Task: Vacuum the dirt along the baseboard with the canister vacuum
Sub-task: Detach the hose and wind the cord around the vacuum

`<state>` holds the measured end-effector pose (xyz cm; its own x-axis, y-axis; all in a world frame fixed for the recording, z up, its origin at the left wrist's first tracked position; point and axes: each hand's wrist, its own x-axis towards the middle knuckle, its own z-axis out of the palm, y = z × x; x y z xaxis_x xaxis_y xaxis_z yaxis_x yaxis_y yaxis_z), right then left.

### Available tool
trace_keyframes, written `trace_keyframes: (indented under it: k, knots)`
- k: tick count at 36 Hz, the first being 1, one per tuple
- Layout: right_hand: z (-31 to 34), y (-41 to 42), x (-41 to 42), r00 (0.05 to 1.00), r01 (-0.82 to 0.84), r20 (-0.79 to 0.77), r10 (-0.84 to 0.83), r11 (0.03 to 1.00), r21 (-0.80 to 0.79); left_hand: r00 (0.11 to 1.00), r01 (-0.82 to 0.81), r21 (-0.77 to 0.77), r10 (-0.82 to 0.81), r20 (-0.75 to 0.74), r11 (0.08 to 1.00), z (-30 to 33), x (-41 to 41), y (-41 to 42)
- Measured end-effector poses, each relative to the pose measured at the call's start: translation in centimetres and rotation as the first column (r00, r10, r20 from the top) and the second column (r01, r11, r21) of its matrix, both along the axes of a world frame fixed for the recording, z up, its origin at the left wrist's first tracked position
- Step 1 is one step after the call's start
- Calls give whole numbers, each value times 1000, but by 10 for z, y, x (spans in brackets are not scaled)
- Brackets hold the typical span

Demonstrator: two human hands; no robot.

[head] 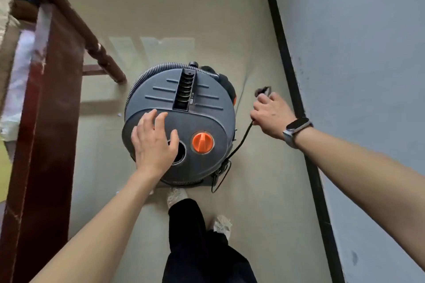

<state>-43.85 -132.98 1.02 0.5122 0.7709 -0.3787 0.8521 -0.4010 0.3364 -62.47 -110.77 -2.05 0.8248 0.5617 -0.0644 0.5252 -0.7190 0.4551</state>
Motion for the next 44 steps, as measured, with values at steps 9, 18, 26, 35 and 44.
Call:
trace_keyframes:
  k: [9, 18, 26, 35, 44]
  knots:
    - [-4, 54, 28, 962, 262, -45, -270, 955, -136, 958, 182, -6, -179, -225, 983, -13, 57, 33]
    - [-14, 69, 70, 561, 776, -521, -643, 628, 59, 930, 192, -65, -203, -306, 979, -31, 100, 43]
    - [-22, 101, 86, -200, 936, -973, -119, -316, -154, 964, 151, -25, -153, -219, 988, -33, 96, 40]
    - [-72, 145, 116, -24, 984, -948, -318, -177, 35, 980, 60, 15, -56, -193, 998, -32, 100, 36]
    - [-141, 147, 136, 165, 984, -829, -534, 149, 100, 991, 19, 126, -1, -137, 992, -38, 100, 33]
